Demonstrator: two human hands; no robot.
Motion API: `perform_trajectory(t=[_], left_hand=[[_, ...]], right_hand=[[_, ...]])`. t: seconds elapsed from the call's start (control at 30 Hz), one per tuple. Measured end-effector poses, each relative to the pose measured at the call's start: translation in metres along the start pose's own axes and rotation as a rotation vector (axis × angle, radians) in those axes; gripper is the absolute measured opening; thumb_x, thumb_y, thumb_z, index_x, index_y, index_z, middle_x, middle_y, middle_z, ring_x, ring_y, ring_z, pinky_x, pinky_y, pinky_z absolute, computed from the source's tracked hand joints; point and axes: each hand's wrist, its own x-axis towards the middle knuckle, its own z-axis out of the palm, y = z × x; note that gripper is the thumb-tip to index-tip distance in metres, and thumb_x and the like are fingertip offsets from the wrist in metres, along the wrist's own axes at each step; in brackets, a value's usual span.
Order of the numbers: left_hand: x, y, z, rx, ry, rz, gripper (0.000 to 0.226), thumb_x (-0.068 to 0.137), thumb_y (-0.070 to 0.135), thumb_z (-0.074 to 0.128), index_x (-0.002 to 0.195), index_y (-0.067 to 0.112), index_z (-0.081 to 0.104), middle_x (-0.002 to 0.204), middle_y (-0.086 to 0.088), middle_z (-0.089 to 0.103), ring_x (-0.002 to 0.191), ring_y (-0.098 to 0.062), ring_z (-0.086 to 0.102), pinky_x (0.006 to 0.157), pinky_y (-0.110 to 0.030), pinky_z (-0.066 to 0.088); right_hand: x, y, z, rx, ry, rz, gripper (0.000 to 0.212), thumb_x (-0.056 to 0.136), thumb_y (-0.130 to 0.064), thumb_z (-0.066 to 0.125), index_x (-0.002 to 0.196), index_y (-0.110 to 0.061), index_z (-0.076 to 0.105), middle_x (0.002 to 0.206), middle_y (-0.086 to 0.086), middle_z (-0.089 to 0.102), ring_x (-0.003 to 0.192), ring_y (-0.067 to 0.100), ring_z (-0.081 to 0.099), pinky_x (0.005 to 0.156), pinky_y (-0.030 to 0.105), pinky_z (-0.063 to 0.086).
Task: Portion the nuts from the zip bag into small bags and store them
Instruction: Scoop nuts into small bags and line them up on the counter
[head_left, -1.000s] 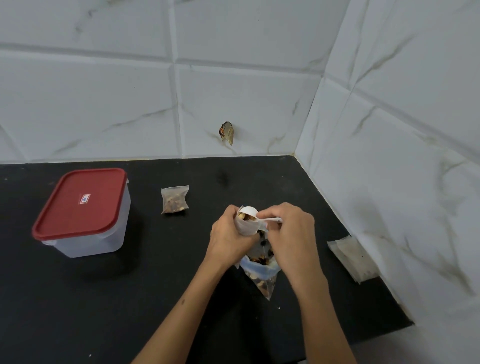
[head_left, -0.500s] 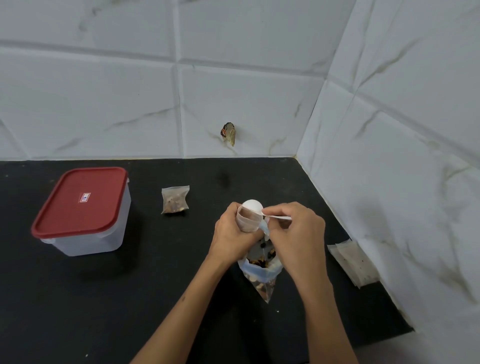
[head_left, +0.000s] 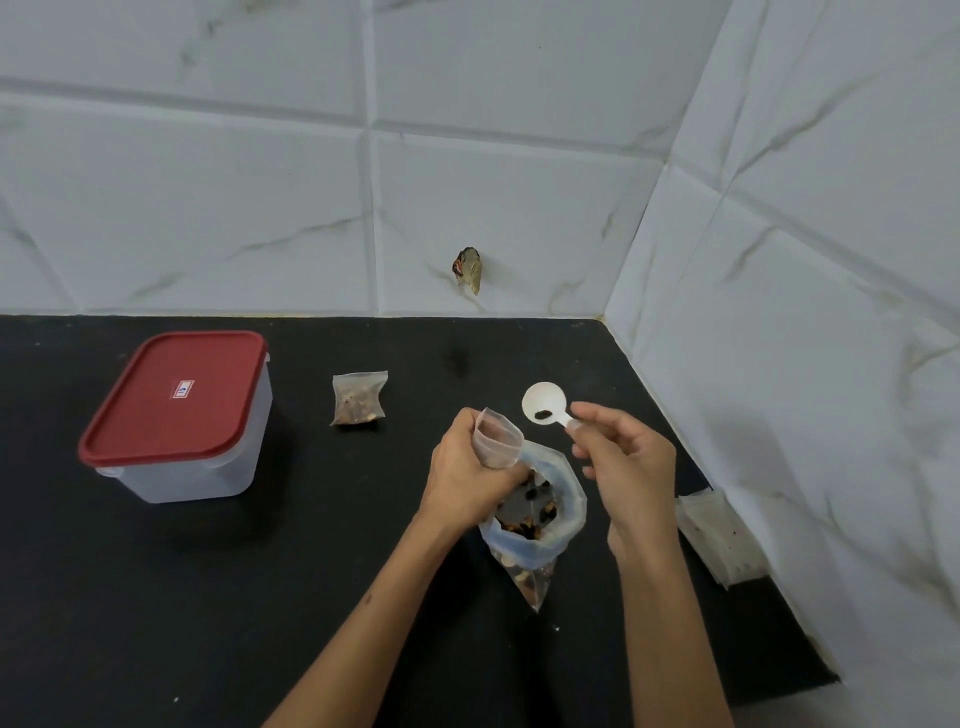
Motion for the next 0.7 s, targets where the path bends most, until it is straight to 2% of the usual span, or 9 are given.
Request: perform_trajectory(t=[0.07, 0.2, 0.27, 0.33, 0.4, 0.47, 0.53, 0.6, 0.7], left_hand=[[-0.002, -0.001, 0.000, -0.012, 0.012, -0.022, 0.036, 0.065, 0.016, 0.077, 0.091, 0.019, 0.051, 0.082, 0.008, 0.057, 0.071, -0.007, 0.056, 0.060, -0.018, 0.047], [-0.008, -0.005, -0.001, -0.040, 0.030, -0.052, 0.049, 0.053, 0.031, 0.076, 0.092, 0.020, 0.049, 0.084, 0.008, 0.054, 0.073, -0.007, 0.055, 0.063, -0.024, 0.049], [-0.012, -0.008, -0.003, -0.063, 0.039, -0.077, 0.059, 0.050, 0.041, 0.080, 0.095, 0.019, 0.048, 0.085, 0.007, 0.054, 0.075, -0.009, 0.056, 0.069, -0.031, 0.053], [-0.016, -0.010, -0.006, -0.097, 0.055, -0.111, 0.060, 0.057, 0.045, 0.085, 0.096, 0.018, 0.049, 0.085, 0.007, 0.054, 0.075, -0.006, 0.056, 0.071, -0.029, 0.053], [-0.021, -0.013, -0.009, -0.190, 0.035, -0.135, 0.062, 0.062, 0.063, 0.075, 0.092, 0.015, 0.050, 0.079, 0.004, 0.053, 0.070, -0.006, 0.055, 0.070, -0.027, 0.051], [-0.023, -0.018, -0.013, -0.263, 0.024, -0.146, 0.070, 0.066, 0.079, 0.055, 0.079, 0.010, 0.046, 0.069, -0.004, 0.048, 0.061, -0.011, 0.050, 0.066, -0.026, 0.045], [-0.022, -0.021, -0.020, -0.294, 0.019, -0.171, 0.067, 0.076, 0.078, 0.040, 0.068, 0.012, 0.044, 0.059, -0.004, 0.047, 0.055, -0.012, 0.046, 0.061, -0.026, 0.038], [-0.020, -0.018, -0.027, -0.334, 0.053, -0.201, 0.056, 0.086, 0.062, 0.032, 0.064, 0.012, 0.045, 0.051, 0.001, 0.049, 0.051, -0.013, 0.046, 0.059, -0.031, 0.038], [-0.017, -0.010, -0.036, -0.435, 0.105, -0.240, 0.046, 0.097, 0.035, 0.027, 0.072, 0.008, 0.056, 0.053, -0.007, 0.057, 0.051, -0.023, 0.053, 0.054, -0.035, 0.044]], right_hand=[[0.004, 0.011, -0.001, -0.096, 0.026, 0.034, 0.021, 0.083, -0.005, 0.066, 0.085, -0.026, 0.070, 0.082, -0.007, 0.068, 0.077, 0.003, 0.062, 0.067, 0.020, 0.049], [0.008, 0.043, 0.000, -0.560, 0.009, 0.072, 0.012, 0.084, -0.016, 0.066, 0.090, -0.026, 0.070, 0.082, -0.012, 0.065, 0.080, 0.006, 0.062, 0.071, 0.026, 0.050], [0.010, 0.058, 0.003, -0.709, -0.055, 0.122, 0.008, 0.084, -0.022, 0.067, 0.089, -0.029, 0.068, 0.083, -0.012, 0.064, 0.082, 0.007, 0.060, 0.084, 0.036, 0.051], [0.011, 0.066, 0.004, -0.828, -0.105, 0.155, 0.008, 0.085, -0.025, 0.066, 0.089, -0.032, 0.067, 0.091, -0.011, 0.066, 0.089, 0.009, 0.059, 0.093, 0.040, 0.046], [0.012, 0.067, 0.005, -0.947, -0.124, 0.157, 0.010, 0.086, -0.027, 0.064, 0.094, -0.033, 0.067, 0.099, -0.011, 0.066, 0.098, 0.012, 0.056, 0.095, 0.037, 0.040], [0.011, 0.064, 0.007, -1.054, -0.116, 0.091, 0.013, 0.088, -0.031, 0.062, 0.101, -0.033, 0.065, 0.104, -0.010, 0.063, 0.107, 0.014, 0.050, 0.094, 0.037, 0.034], [0.007, 0.057, 0.011, -0.956, -0.074, -0.075, 0.015, 0.090, -0.033, 0.059, 0.104, -0.031, 0.065, 0.103, -0.009, 0.063, 0.108, 0.013, 0.051, 0.095, 0.036, 0.037], [0.001, 0.044, 0.017, -0.585, -0.129, -0.162, 0.012, 0.091, -0.032, 0.059, 0.097, -0.028, 0.068, 0.094, -0.012, 0.067, 0.097, 0.007, 0.060, 0.088, 0.031, 0.048], [-0.010, 0.027, 0.037, -0.149, -0.384, -0.050, 0.006, 0.085, -0.027, 0.068, 0.088, -0.023, 0.072, 0.083, -0.009, 0.072, 0.084, 0.002, 0.067, 0.078, 0.024, 0.054]])
